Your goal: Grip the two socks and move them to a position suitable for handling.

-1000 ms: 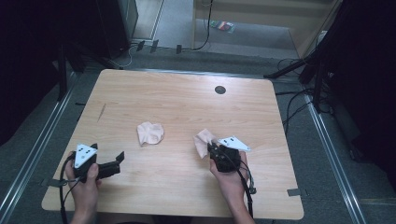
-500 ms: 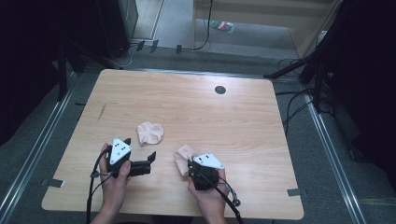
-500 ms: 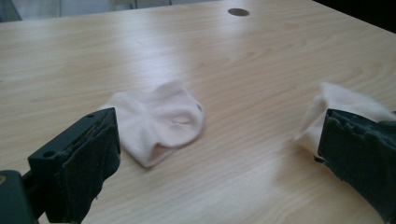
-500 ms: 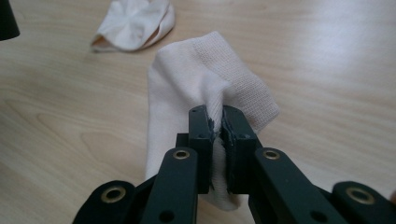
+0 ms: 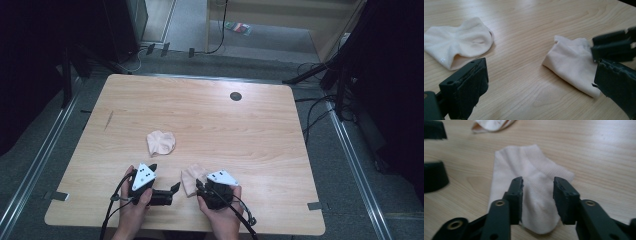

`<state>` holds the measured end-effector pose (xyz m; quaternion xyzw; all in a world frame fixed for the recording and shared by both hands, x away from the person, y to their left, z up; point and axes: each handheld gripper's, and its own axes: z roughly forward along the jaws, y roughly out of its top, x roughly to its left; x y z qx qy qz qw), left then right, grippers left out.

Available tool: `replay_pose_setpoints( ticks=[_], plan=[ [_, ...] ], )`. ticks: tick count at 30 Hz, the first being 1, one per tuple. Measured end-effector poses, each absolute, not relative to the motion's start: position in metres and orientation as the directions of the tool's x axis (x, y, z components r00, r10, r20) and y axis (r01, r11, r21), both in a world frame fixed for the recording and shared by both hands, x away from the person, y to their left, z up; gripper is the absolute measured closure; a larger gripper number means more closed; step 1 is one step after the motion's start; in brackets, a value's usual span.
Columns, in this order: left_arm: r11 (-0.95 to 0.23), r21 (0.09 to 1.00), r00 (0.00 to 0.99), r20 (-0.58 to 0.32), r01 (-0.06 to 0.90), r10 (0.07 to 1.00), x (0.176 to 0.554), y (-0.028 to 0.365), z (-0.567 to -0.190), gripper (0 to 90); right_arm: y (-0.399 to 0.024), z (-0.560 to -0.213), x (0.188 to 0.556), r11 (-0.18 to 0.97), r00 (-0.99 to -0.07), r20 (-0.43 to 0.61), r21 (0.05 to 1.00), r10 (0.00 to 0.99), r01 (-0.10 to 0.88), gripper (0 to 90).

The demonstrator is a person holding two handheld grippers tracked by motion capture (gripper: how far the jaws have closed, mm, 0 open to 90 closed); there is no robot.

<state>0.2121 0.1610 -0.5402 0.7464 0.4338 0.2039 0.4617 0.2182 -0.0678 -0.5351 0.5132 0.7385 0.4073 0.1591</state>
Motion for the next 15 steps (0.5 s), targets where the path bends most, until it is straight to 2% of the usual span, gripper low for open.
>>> replay_pose_setpoints(
  ticks=[7,10,15],
  plan=[
    [-0.198,0.862,0.553,-0.110,0.467,0.826,0.213,0.160,-0.542,0.0,-0.091,-0.517,0.228,0.107,-0.419,0.181,0.810,0.890,0.576,57.5],
    [-0.202,0.854,0.564,-0.123,0.479,0.817,0.213,0.159,-0.544,0.0,-0.101,-0.524,0.249,0.135,-0.458,0.219,0.771,0.862,0.622,56.6],
    [-0.194,0.850,0.567,-0.141,0.490,0.812,0.214,0.157,-0.546,0.0,-0.094,-0.538,0.257,0.160,-0.472,0.248,0.726,0.846,0.669,50.7]
  ],
)
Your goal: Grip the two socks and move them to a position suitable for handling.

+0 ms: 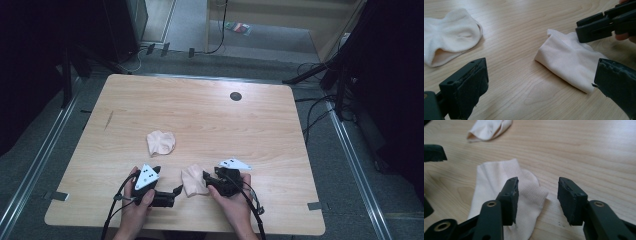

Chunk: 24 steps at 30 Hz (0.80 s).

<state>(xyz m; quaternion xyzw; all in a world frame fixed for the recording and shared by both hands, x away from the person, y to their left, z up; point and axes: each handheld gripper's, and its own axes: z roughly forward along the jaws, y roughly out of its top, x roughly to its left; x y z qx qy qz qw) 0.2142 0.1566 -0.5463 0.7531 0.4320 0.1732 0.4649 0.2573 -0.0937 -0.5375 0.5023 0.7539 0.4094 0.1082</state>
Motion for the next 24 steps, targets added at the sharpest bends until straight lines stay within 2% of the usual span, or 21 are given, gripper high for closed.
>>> replay_pose_setpoints(
  ticks=[4,6,8,11,17,21,24],
  plan=[
    [-0.206,0.847,0.573,-0.136,0.490,0.808,0.214,0.156,-0.547,0.0,-0.087,-0.544,0.259,0.189,-0.486,0.237,0.713,0.841,0.676,54.4],
    [-0.204,0.846,0.572,-0.138,0.493,0.809,0.214,0.155,-0.547,0.0,-0.085,-0.544,0.258,0.202,-0.495,0.229,0.712,0.838,0.672,62.2],
    [-0.206,0.843,0.575,-0.142,0.497,0.806,0.214,0.155,-0.548,0.0,-0.085,-0.544,0.257,0.206,-0.505,0.236,0.712,0.830,0.671,74.9],
    [-0.204,0.842,0.574,-0.144,0.499,0.806,0.214,0.154,-0.548,0.0,-0.085,-0.541,0.254,0.202,-0.515,0.242,0.722,0.823,0.662,84.3],
    [-0.220,0.833,0.590,-0.151,0.508,0.793,0.213,0.150,-0.549,0.0,-0.085,-0.532,0.248,0.184,-0.525,0.247,0.749,0.814,0.637,86.0],
    [-0.219,0.829,0.630,-0.192,0.515,0.753,0.210,0.144,-0.547,0.0,-0.082,-0.515,0.246,0.139,-0.533,0.302,0.759,0.790,0.636,86.4],
    [-0.220,0.825,0.645,-0.212,0.521,0.734,0.208,0.137,-0.547,0.0,-0.077,-0.503,0.243,0.134,-0.547,0.305,0.772,0.780,0.621,86.4]
  ],
)
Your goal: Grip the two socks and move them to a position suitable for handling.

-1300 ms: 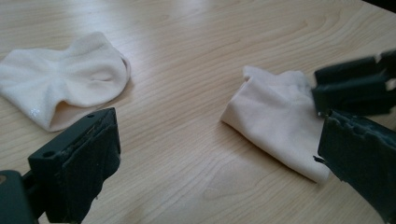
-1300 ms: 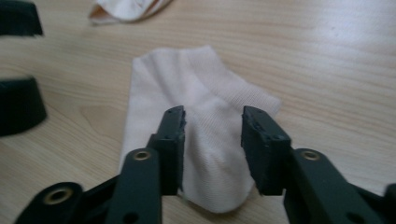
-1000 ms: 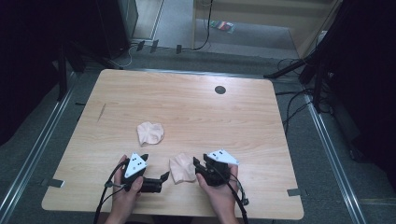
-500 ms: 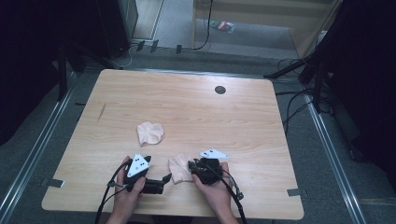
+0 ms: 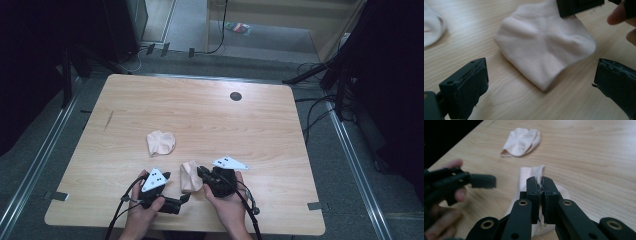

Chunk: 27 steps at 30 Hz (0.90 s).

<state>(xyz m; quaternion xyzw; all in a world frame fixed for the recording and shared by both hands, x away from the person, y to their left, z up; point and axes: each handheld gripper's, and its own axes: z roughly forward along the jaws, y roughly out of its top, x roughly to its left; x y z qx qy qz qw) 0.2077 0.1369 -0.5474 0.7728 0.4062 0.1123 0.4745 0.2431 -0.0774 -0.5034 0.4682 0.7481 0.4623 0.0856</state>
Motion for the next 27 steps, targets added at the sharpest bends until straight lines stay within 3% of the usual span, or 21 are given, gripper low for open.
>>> replay_pose_setpoints(
  ticks=[6,9,13,16,19,25,27],
  plan=[
    [-0.242,0.759,0.585,-0.217,0.604,0.781,0.212,0.121,-0.549,0.4,-0.072,-0.486,0.235,0.120,-0.563,0.319,0.785,0.763,0.608,86.3],
    [-0.223,0.744,0.557,-0.233,0.630,0.797,0.215,0.120,-0.550,9.4,-0.070,-0.479,0.232,0.117,-0.573,0.323,0.791,0.753,0.600,86.3],
    [-0.234,0.755,0.581,-0.229,0.613,0.781,0.216,0.119,-0.549,37.7,-0.066,-0.470,0.227,0.120,-0.595,0.320,0.805,0.737,0.581,86.3],
    [-0.246,0.775,0.604,-0.210,0.582,0.769,0.215,0.121,-0.548,71.4,-0.066,-0.465,0.225,0.109,-0.601,0.329,0.811,0.728,0.575,86.3],
    [-0.238,0.808,0.582,-0.153,0.539,0.799,0.210,0.131,-0.541,85.3,-0.067,-0.463,0.225,0.102,-0.602,0.325,0.819,0.729,0.565,86.3],
    [-0.281,0.883,0.439,0.097,0.376,0.893,0.186,0.159,-0.512,87.8,-0.064,-0.466,0.225,0.083,-0.650,0.320,0.856,0.690,0.510,87.1],
    [-0.346,0.862,0.460,0.154,0.370,0.875,0.184,0.156,-0.512,83.4,-0.061,-0.472,0.228,0.097,-0.646,0.306,0.854,0.700,0.510,87.2]
  ],
)
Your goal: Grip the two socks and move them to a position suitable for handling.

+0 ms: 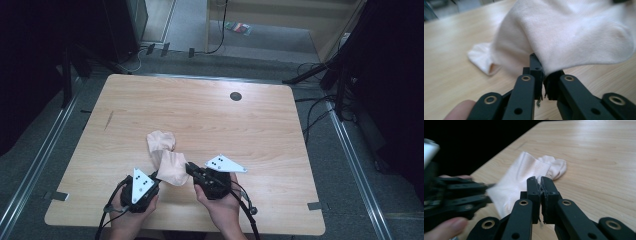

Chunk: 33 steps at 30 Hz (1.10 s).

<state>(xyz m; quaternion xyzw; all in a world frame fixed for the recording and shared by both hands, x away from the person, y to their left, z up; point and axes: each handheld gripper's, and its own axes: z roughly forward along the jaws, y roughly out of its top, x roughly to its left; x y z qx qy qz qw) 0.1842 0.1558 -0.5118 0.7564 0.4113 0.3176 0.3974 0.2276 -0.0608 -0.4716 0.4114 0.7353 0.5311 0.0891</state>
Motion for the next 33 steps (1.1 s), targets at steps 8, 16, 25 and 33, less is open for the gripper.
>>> replay_pose_setpoints(
  ticks=[8,16,25,33],
  plan=[
    [-0.377,0.780,0.588,0.016,0.499,0.809,0.196,0.141,-0.546,67.4,-0.089,-0.519,0.255,0.125,-0.524,0.312,0.758,0.793,0.640,87.2],
    [-0.238,0.823,0.634,-0.178,0.515,0.753,0.209,0.168,-0.535,39.8,-0.098,-0.528,0.262,0.213,-0.557,0.226,0.761,0.799,0.613,87.0],
    [-0.107,0.786,0.463,-0.243,0.609,0.853,0.243,0.198,-0.543,46.6,-0.099,-0.528,0.261,0.229,-0.568,0.209,0.764,0.796,0.603,86.4],
    [-0.140,0.753,0.486,-0.260,0.643,0.834,0.245,0.193,-0.546,88.0,-0.102,-0.525,0.258,0.222,-0.564,0.201,0.775,0.801,0.592,86.5]
  ],
)
